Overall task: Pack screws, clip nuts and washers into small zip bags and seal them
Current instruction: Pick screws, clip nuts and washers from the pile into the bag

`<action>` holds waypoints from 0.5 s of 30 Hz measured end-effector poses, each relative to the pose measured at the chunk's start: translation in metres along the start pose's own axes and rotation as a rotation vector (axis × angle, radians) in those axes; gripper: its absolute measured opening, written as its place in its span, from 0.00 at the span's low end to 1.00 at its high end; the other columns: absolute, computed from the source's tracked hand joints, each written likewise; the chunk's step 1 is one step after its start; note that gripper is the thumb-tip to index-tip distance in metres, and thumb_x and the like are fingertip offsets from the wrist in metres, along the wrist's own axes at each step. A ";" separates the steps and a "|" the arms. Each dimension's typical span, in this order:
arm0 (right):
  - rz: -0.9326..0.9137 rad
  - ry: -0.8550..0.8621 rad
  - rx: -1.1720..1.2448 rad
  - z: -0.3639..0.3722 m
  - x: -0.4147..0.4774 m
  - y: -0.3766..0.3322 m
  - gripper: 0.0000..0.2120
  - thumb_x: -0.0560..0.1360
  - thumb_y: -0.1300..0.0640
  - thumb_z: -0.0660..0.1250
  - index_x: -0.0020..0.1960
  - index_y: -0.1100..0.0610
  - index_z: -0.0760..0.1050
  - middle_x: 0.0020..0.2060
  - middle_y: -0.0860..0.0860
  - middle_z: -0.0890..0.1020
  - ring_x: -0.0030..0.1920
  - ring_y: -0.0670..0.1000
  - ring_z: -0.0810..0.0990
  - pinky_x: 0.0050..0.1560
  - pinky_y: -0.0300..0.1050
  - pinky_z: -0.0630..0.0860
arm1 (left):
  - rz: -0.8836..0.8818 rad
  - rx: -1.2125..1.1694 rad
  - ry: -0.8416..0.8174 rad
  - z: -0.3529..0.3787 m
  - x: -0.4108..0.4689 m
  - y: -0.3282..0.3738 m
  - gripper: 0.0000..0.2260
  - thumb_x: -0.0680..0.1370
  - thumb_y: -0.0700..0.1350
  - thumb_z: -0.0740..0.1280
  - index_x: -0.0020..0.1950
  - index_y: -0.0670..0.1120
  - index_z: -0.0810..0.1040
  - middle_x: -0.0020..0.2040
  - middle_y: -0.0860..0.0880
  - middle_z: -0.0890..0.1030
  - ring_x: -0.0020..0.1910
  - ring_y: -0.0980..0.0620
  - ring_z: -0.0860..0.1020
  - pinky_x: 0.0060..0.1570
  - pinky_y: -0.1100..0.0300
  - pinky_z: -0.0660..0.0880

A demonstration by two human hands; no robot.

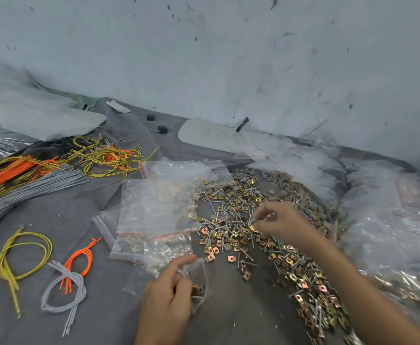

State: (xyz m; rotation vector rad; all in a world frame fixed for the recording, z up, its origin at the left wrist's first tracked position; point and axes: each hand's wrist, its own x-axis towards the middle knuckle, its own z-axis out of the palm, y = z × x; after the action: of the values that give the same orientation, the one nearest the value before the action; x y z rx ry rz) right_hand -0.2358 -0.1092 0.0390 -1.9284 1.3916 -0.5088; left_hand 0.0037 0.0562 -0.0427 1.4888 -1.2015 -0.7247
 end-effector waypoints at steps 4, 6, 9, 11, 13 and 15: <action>-0.099 -0.023 0.104 0.050 -0.054 -0.018 0.05 0.73 0.63 0.76 0.44 0.55 0.81 0.38 0.55 0.83 0.36 0.52 0.82 0.40 0.48 0.79 | 0.017 0.005 -0.019 -0.001 0.000 0.002 0.18 0.72 0.48 0.58 0.56 0.66 0.78 0.25 0.53 0.73 0.24 0.59 0.71 0.26 0.65 0.66; -0.122 0.000 0.146 0.073 -0.070 -0.027 0.06 0.72 0.64 0.76 0.42 0.55 0.81 0.37 0.56 0.81 0.37 0.55 0.80 0.42 0.50 0.77 | 0.025 0.004 -0.020 0.000 0.000 0.003 0.17 0.72 0.48 0.58 0.56 0.63 0.80 0.25 0.54 0.74 0.24 0.59 0.70 0.26 0.66 0.65; -0.134 0.002 0.245 0.098 -0.082 -0.042 0.07 0.70 0.66 0.74 0.41 0.56 0.81 0.33 0.49 0.79 0.34 0.50 0.78 0.39 0.46 0.75 | 0.039 -0.016 -0.014 0.000 -0.001 0.003 0.17 0.72 0.51 0.57 0.55 0.59 0.81 0.26 0.55 0.76 0.25 0.61 0.72 0.28 0.68 0.66; -0.166 0.015 0.221 0.110 -0.084 -0.053 0.06 0.69 0.65 0.74 0.40 0.55 0.81 0.32 0.46 0.78 0.33 0.46 0.77 0.38 0.41 0.74 | 0.035 -0.025 -0.017 0.000 0.000 0.002 0.18 0.71 0.53 0.57 0.55 0.59 0.81 0.27 0.54 0.77 0.27 0.59 0.74 0.31 0.63 0.69; -0.205 0.065 0.070 0.116 -0.082 -0.062 0.06 0.69 0.63 0.73 0.41 0.53 0.82 0.34 0.44 0.77 0.35 0.42 0.76 0.40 0.35 0.73 | 0.031 -0.038 -0.013 -0.001 0.001 0.001 0.18 0.70 0.53 0.57 0.56 0.62 0.80 0.29 0.53 0.78 0.28 0.56 0.75 0.32 0.58 0.72; -0.216 0.075 -0.117 0.118 -0.079 -0.068 0.07 0.71 0.60 0.72 0.46 0.50 0.83 0.40 0.44 0.76 0.40 0.41 0.75 0.46 0.33 0.71 | 0.030 -0.042 -0.005 -0.001 0.002 0.000 0.18 0.71 0.53 0.57 0.57 0.63 0.79 0.30 0.53 0.80 0.30 0.54 0.77 0.34 0.55 0.75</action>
State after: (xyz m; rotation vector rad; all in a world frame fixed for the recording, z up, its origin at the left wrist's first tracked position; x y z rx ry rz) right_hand -0.1396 0.0132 0.0148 -2.1890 1.2904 -0.6195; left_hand 0.0049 0.0549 -0.0419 1.4319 -1.2029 -0.7300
